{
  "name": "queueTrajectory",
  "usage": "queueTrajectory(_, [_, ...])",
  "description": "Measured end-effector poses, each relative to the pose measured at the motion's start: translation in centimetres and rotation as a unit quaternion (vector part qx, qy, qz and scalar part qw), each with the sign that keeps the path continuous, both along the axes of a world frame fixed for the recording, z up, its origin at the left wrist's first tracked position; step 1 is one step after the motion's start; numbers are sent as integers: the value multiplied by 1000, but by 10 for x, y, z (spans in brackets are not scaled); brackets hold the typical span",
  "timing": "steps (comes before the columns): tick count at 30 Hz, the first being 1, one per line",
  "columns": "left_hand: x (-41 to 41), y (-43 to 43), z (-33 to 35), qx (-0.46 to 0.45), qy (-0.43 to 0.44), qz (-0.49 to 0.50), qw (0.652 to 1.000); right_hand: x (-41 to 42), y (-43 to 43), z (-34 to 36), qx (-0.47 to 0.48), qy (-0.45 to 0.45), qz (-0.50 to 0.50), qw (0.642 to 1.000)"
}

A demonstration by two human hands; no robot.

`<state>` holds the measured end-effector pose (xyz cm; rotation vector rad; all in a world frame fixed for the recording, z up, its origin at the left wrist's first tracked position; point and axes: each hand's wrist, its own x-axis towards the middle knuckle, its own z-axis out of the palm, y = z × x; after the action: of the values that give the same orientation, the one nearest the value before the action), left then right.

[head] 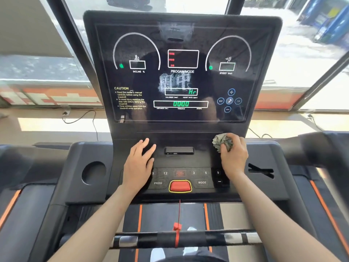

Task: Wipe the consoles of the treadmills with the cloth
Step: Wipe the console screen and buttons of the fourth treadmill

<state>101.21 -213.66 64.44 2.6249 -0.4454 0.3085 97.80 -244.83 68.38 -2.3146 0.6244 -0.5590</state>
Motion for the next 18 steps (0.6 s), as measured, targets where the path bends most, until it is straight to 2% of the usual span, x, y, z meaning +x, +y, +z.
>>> queueTrajectory(5, [0, 2, 0, 3, -9, -4, 1000, 14, 49, 10, -20, -44, 166, 985])
queueTrajectory(9, [2, 3, 0, 8, -8, -3, 1000, 18, 61, 22, -63, -160, 145, 974])
queueTrajectory(12, [3, 5, 1, 44, -23, 1, 999, 29, 55, 21, -130, -131, 162, 969])
queueTrajectory(14, [1, 10, 1, 60, -23, 41, 997, 36, 59, 16, -167, -107, 191, 961])
queueTrajectory(18, [-5, 29, -1, 28, 16, 125, 992, 58, 98, 19, -207, -121, 292, 926])
